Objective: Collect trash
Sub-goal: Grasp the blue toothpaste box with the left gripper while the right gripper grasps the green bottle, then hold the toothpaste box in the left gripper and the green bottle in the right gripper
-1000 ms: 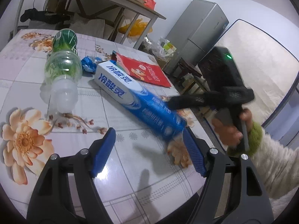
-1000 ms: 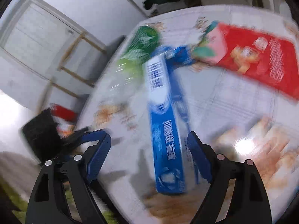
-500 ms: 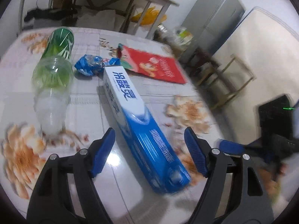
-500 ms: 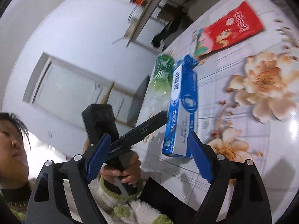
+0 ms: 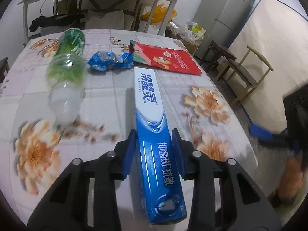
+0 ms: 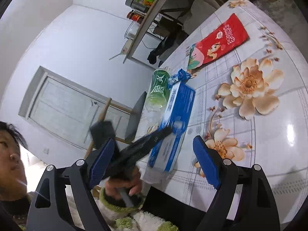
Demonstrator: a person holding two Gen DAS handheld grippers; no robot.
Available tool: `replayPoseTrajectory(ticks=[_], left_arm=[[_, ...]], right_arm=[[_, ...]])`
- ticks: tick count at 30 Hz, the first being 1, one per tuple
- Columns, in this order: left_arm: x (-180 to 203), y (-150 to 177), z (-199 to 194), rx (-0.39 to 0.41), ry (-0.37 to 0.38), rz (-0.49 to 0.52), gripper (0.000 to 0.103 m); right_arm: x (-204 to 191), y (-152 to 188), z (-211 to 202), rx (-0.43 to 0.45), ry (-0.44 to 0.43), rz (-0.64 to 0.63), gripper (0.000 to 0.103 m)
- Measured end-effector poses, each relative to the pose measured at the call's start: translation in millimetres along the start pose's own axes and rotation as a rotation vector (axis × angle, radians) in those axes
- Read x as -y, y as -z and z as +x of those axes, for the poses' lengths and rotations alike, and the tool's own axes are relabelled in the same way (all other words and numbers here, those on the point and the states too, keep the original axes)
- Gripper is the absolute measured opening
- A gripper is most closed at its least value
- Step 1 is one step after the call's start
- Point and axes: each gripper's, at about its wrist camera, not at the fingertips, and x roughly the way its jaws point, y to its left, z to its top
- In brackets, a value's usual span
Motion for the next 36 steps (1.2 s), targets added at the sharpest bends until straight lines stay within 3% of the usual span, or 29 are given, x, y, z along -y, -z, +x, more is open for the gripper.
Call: replayPoseTrajectory(ticks=[5, 8, 11, 16, 23, 26, 32, 36], left_arm=[[-14, 36, -39, 0.03, -0.029, -0.006, 0.034], [-27, 53, -62, 0.04, -0.084, -0.015, 0.034], [-36, 69, -81, 0.041, -0.167, 0.007, 0.031], [-56, 82, -103, 0.041, -0.222, -0.033, 0.031], [-83, 89, -122, 0.054, -0.293, -0.102, 0.031], [-89, 87, -124, 0.06, -0.304, -0.118, 0.031], [-93, 82, -122, 0.062, -0.308, -0.132, 0.031], [-91, 80, -120, 0.06, -0.315, -0.129, 0.031]], right_arm=[[-26, -25, 45, -0.066, 0.083, -0.082, 0.081], [-41, -44, 79, -0.108, 0.131, -0.115, 0.081], [-57, -59, 128, -0.175, 0.231, -0.157, 0.081], [-81, -79, 220, -0.257, 0.399, -0.281, 0.081], [-97, -87, 303, -0.346, 0.565, -0.43, 0.08], [-96, -81, 319, -0.374, 0.62, -0.465, 0.069], [-101, -64, 306, -0.389, 0.636, -0.543, 0.069], [-100, -38, 271, -0.404, 0.614, -0.566, 0.069]])
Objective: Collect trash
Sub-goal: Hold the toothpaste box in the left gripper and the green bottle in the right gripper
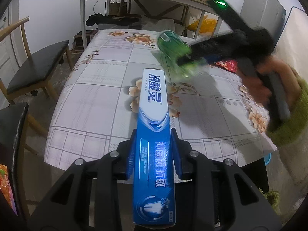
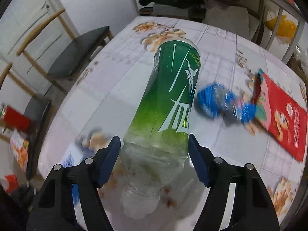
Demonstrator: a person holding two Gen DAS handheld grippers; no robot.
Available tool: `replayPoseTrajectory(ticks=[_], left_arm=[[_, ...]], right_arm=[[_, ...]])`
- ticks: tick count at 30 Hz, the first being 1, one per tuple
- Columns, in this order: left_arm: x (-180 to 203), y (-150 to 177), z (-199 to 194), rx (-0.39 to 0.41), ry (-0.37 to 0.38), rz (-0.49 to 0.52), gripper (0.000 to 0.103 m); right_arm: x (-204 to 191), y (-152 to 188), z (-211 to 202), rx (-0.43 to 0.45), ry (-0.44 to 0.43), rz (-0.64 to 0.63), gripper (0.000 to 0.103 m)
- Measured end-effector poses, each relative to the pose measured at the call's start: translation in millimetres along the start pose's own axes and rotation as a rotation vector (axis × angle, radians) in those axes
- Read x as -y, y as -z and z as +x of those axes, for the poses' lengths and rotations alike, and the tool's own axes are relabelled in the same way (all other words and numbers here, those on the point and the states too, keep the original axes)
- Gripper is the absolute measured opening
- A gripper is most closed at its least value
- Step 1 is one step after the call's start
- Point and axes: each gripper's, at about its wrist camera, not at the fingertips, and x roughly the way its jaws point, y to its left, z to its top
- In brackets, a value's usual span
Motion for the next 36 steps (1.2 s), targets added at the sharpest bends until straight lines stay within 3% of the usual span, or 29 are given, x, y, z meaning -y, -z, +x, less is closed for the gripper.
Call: replayPoseTrajectory(ticks=[7, 17, 23, 27, 30, 36], left_arm=[[20, 0, 5, -0.011, 0.049, 0.029, 0.031], [86, -17, 36, -0.057, 0.205, 0.093, 0.031], [114, -33, 54, -0.104, 0.217, 0.103, 0.032], [124, -42, 64, -0.139, 0.204, 0.107, 0.033], [126, -45, 70, -0.157, 0.187, 0.097, 0.041], [134, -51, 81, -0.165, 0.17, 0.109, 0.042]], right_arm=[[17, 91, -49, 0.021, 0.003, 0.048, 0.069], [106, 191, -111, 0.126, 0.085, 0.454, 0.069], [130, 207, -112, 0.202, 0.001, 0.579, 0.07], [136, 204, -105, 0.214, -0.035, 0.605, 0.071], [141, 204, -102, 0.222, -0.071, 0.627, 0.075], [151, 206, -93, 0.218, -0.123, 0.662, 0.077]])
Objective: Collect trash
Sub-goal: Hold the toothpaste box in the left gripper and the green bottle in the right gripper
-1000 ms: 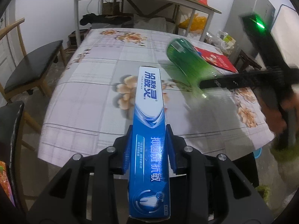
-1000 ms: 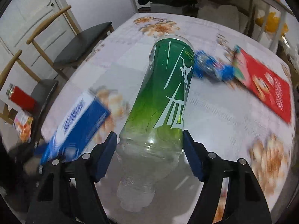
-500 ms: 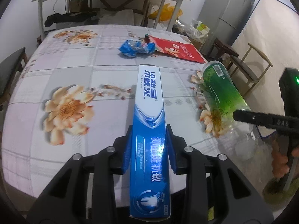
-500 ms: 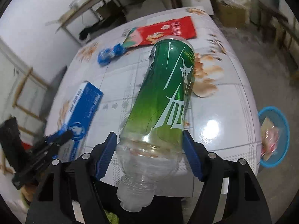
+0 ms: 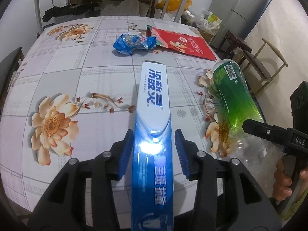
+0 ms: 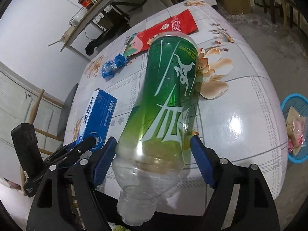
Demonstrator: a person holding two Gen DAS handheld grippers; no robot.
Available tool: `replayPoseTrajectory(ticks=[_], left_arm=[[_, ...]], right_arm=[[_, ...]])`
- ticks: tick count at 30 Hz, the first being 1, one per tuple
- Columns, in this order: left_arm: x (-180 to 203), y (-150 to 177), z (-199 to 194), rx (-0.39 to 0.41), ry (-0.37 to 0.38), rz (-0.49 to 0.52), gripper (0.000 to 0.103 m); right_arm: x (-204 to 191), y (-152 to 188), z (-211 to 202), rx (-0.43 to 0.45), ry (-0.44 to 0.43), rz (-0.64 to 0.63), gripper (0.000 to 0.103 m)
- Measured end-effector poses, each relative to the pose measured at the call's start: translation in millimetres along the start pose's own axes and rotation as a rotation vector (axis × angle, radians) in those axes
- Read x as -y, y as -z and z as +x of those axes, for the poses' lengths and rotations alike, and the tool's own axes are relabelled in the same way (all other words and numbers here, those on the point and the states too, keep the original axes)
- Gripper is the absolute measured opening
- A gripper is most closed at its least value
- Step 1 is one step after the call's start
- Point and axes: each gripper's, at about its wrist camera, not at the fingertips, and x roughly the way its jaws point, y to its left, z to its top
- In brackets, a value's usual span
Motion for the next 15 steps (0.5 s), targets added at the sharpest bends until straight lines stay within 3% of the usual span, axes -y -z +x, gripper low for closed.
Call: replayPoseTrajectory(ticks=[15], left_arm=[[11, -11, 7, 0.039, -0.047, 0.025, 0.033]], right_arm=[[12, -8, 11, 0.01, -0.06, 0.093, 0.077]])
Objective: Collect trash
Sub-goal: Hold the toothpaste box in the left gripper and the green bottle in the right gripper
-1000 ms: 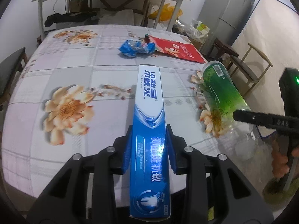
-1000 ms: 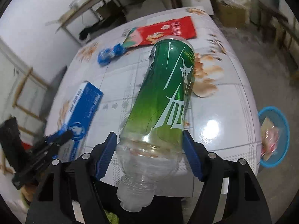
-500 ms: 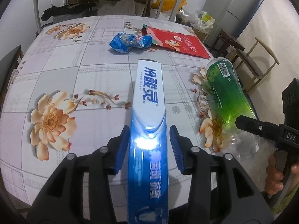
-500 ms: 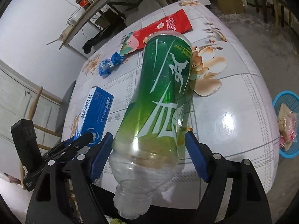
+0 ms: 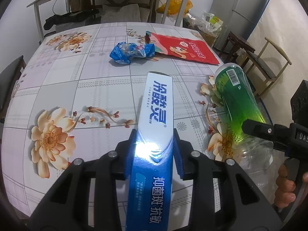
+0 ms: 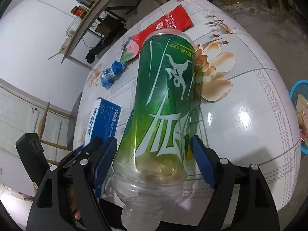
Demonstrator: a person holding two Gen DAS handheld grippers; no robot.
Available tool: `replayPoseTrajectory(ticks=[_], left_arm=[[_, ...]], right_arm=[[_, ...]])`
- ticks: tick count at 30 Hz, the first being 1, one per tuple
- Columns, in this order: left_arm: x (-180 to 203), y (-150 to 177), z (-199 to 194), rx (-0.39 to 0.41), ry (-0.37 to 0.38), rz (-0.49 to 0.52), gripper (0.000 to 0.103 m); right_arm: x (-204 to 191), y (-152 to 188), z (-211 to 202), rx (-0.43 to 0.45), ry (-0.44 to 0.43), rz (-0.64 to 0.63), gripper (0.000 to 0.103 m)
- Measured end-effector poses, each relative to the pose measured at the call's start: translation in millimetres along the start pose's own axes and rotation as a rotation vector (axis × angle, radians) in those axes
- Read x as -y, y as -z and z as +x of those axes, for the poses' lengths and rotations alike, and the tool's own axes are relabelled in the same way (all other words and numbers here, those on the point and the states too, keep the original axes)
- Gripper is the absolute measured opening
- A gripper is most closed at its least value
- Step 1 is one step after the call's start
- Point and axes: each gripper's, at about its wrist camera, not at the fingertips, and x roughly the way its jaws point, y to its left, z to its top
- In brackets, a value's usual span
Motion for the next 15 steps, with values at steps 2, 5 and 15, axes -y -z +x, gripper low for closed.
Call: replayPoseTrajectory(ticks=[2, 5, 15], left_arm=[[-0.1, 0.0, 0.3, -0.001, 0.002, -0.002, 0.033], [0.3, 0.1, 0.0, 0.003, 0.002, -0.002, 0.033], [3.2, -0.4, -6.7, 0.033, -0.006, 0.008, 0.032]], right_arm=[[1.3, -1.0, 0.7, 0.005, -0.002, 0.004, 0.077], [3.1, -2.1, 1.8, 0.005, -0.013, 0.011, 0.073], [5.7, -2.6, 0.9, 0.014, -0.038, 0.031, 0.065]])
